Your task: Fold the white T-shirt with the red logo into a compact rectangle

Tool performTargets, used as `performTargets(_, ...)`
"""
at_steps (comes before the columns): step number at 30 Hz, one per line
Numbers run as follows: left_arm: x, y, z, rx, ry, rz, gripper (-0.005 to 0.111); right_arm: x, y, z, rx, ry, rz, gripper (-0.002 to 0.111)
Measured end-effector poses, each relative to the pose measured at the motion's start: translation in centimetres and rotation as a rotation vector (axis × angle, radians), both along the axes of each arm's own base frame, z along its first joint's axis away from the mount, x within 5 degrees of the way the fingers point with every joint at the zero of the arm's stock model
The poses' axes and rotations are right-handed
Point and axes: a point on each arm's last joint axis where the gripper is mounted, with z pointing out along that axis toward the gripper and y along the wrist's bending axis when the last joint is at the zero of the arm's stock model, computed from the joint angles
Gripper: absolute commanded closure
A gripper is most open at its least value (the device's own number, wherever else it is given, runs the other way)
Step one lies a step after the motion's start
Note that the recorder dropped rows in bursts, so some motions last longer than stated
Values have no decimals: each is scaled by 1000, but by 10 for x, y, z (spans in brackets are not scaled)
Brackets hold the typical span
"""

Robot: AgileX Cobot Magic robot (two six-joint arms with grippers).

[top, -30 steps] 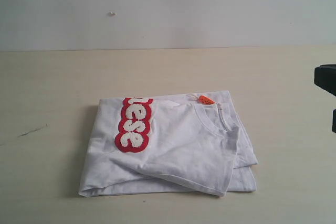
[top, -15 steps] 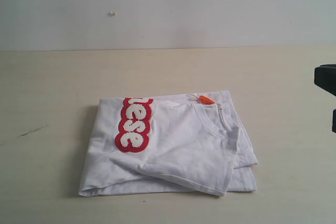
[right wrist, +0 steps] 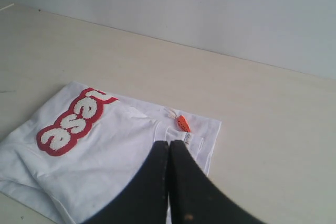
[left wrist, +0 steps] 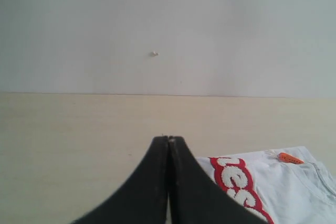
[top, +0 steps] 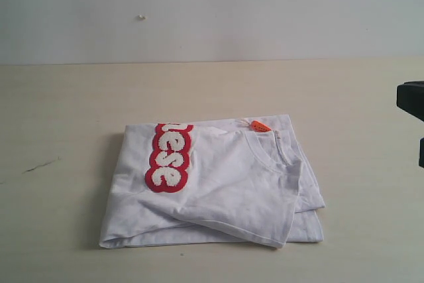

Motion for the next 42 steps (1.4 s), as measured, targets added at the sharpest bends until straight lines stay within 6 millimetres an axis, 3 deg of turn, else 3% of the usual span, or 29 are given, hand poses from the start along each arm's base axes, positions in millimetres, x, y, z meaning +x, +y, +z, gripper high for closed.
performTargets(12, -16, 14, -3, 72, 1, 127, 107, 0, 0, 0, 0, 0, 0, 108)
performTargets(17, -29, 18, -38, 138, 10, 150, 107, 0, 0, 0, 0, 0, 0, 108)
performTargets(22, -34, 20, -60, 142, 22, 167, 107, 0, 0, 0, 0, 0, 0, 108)
performTargets(33, -37, 23, -91, 167, 73, 196, 107, 0, 0, 0, 0, 0, 0, 108)
performTargets(42, -39, 23, -96, 160, 107, 194, 107, 0, 0, 0, 0, 0, 0, 108)
